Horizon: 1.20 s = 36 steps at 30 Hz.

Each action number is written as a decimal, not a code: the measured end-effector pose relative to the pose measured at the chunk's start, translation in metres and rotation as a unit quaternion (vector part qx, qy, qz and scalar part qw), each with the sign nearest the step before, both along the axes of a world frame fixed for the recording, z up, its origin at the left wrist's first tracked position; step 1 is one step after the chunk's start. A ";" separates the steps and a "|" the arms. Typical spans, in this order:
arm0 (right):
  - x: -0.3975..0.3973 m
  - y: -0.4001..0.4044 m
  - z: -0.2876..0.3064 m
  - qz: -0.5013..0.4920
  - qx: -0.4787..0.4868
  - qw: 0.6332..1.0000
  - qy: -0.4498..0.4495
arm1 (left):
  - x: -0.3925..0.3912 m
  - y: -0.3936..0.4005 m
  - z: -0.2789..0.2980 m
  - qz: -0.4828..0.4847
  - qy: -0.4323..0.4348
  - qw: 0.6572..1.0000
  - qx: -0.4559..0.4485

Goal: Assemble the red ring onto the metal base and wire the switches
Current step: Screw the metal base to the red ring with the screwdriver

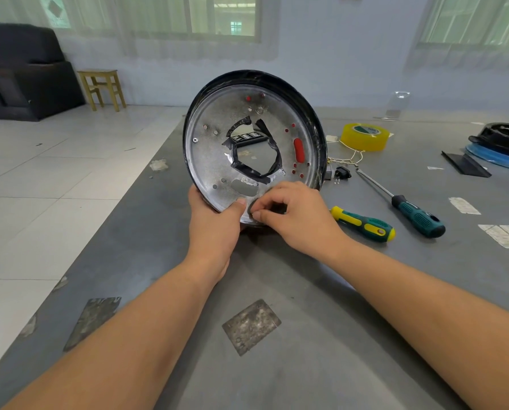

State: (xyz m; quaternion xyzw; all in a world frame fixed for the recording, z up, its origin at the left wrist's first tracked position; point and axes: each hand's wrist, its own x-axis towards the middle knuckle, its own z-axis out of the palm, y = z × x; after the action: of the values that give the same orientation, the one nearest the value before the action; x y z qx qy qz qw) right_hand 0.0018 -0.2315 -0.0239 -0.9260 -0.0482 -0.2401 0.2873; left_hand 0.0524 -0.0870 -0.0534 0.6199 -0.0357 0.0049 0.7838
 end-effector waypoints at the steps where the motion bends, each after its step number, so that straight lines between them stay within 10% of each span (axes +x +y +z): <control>1: 0.000 0.000 0.000 -0.003 0.004 1.000 0.003 | 0.000 0.000 0.000 0.001 0.001 1.000 0.002; 36: -0.002 0.000 -0.008 0.002 0.043 0.999 -0.011 | 0.001 0.000 -0.003 -0.007 -0.027 0.999 0.032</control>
State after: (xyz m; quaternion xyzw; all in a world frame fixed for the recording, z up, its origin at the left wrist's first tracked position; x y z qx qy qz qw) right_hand -0.0001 -0.2312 -0.0317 -0.9102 -0.0427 -0.2514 0.3265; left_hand 0.0532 -0.0872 -0.0565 0.6443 -0.0613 0.0144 0.7622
